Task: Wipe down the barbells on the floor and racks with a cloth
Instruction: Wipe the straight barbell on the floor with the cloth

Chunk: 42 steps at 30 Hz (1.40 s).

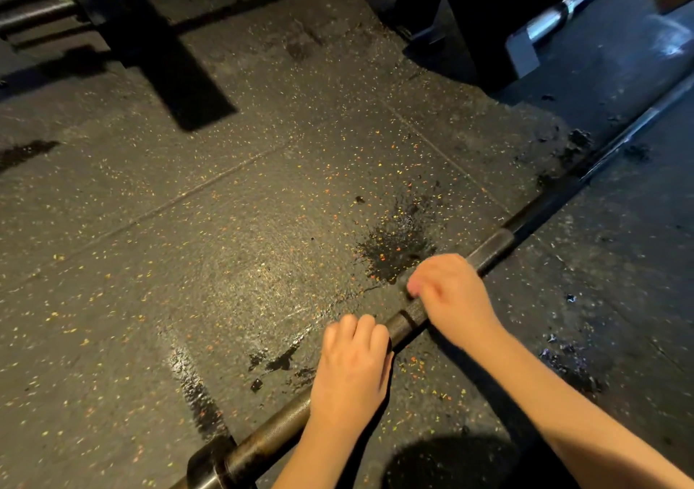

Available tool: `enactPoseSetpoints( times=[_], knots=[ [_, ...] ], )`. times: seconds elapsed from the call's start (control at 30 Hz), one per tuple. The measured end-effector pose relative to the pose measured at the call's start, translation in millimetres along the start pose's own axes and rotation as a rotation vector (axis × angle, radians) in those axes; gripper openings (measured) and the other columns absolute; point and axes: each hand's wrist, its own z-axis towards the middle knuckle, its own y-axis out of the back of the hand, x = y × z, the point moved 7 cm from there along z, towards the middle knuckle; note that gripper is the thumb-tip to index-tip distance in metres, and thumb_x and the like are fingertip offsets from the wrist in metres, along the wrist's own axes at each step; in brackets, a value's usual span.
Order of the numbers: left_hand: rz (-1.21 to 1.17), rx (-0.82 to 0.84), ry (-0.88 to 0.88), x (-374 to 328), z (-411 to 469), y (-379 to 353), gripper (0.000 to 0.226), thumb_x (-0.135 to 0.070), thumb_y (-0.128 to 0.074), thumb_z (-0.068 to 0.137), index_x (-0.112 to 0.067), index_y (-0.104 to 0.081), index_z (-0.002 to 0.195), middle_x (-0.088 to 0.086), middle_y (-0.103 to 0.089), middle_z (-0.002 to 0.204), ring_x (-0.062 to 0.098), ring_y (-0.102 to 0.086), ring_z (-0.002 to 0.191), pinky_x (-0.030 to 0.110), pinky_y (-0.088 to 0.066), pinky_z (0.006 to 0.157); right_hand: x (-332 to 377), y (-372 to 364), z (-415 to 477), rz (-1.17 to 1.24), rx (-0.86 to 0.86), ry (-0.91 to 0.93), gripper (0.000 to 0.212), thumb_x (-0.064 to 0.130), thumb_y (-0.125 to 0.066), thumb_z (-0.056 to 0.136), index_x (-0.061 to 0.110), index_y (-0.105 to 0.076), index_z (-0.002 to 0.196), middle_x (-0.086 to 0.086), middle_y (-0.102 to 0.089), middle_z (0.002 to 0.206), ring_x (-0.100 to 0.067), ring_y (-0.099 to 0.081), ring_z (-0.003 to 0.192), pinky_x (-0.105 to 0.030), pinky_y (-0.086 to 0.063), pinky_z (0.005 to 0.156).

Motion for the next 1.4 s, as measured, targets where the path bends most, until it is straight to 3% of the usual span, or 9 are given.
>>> enactPoseSetpoints(
  times=[0.13,0.33,0.53,0.73,0.9,1.0,1.13,1.3,1.4],
  knots=[
    [0.005,-0.015,0.003,1,1,0,0.019,-0.032,-0.054,0.08,-0.02,-0.039,0.083,0.001,-0.047,0.082,0.024,-0.042,0.078,0.036,-0.03,0.07,8,-9,-11,0.01,0.153,0.252,0.021,0.017,-0.052,0.091,0.015,-0.071,0.084,0.002,-0.067,0.091,-0.018,-0.058,0.092,-0.027,-0.04,0.087],
    [0.03,-0.017,-0.017,5,7,2,0.025,-0.039,-0.052,0.082,-0.019,-0.037,0.083,0.001,-0.048,0.08,0.023,-0.042,0.076,0.036,-0.033,0.07,-47,34,21,-0.102,-0.144,-0.054,0.027,0.012,-0.045,0.087,0.01,-0.069,0.075,-0.005,-0.067,0.083,-0.03,-0.059,0.086,-0.027,-0.034,0.084],
    [-0.007,-0.046,-0.035,17,16,5,0.026,-0.04,-0.054,0.083,-0.015,-0.047,0.077,0.002,-0.049,0.077,0.023,-0.043,0.074,0.034,-0.029,0.068,-9,3,8,-0.045,0.152,0.295,0.029,0.019,-0.044,0.096,0.011,-0.071,0.092,-0.001,-0.066,0.1,-0.018,-0.055,0.103,-0.02,-0.032,0.097],
    [0.002,-0.021,-0.055,34,28,1,0.032,-0.044,-0.05,0.083,-0.014,-0.052,0.073,0.002,-0.053,0.072,0.025,-0.048,0.069,0.034,-0.029,0.069,-34,25,33,-0.064,-0.214,-0.055,0.025,0.003,-0.046,0.087,0.007,-0.07,0.08,-0.011,-0.068,0.09,-0.023,-0.054,0.098,-0.022,-0.029,0.09],
    [0.073,-0.028,-0.089,46,41,8,0.034,-0.045,-0.048,0.084,-0.015,-0.054,0.069,0.002,-0.053,0.069,0.026,-0.05,0.069,0.036,-0.028,0.066,26,-18,14,0.07,0.046,0.324,0.022,0.011,-0.047,0.094,0.007,-0.069,0.094,-0.005,-0.064,0.106,-0.017,-0.053,0.109,-0.027,-0.037,0.098],
    [0.189,0.009,-0.067,47,45,10,0.037,-0.047,-0.044,0.085,-0.015,-0.056,0.071,0.003,-0.052,0.074,0.025,-0.048,0.072,0.036,-0.026,0.065,-14,2,45,-0.031,-0.038,0.199,0.026,0.014,-0.043,0.09,0.009,-0.069,0.09,-0.005,-0.066,0.097,-0.024,-0.056,0.099,-0.031,-0.038,0.094],
    [0.217,-0.016,-0.056,47,41,7,0.039,-0.05,-0.045,0.087,-0.014,-0.056,0.077,0.003,-0.05,0.074,0.024,-0.046,0.07,0.036,-0.027,0.065,-35,14,49,-0.015,-0.246,-0.073,0.028,0.012,-0.041,0.093,0.007,-0.068,0.088,-0.009,-0.065,0.099,-0.024,-0.053,0.106,-0.013,-0.026,0.1],
    [0.081,-0.085,-0.096,57,46,8,0.039,-0.047,-0.05,0.086,-0.01,-0.059,0.076,0.004,-0.052,0.071,0.026,-0.05,0.068,0.035,-0.029,0.066,41,-25,17,0.139,-0.029,0.287,0.02,0.008,-0.049,0.095,0.003,-0.068,0.096,-0.007,-0.063,0.11,-0.018,-0.052,0.115,-0.025,-0.035,0.101],
    [0.036,-0.043,-0.093,67,50,5,0.042,-0.048,-0.047,0.089,-0.01,-0.061,0.081,0.003,-0.056,0.072,0.025,-0.052,0.067,0.035,-0.032,0.066,26,-19,34,0.068,0.04,0.365,0.021,0.01,-0.049,0.093,0.005,-0.068,0.099,-0.007,-0.063,0.111,-0.02,-0.053,0.111,-0.024,-0.035,0.102]
  ],
)
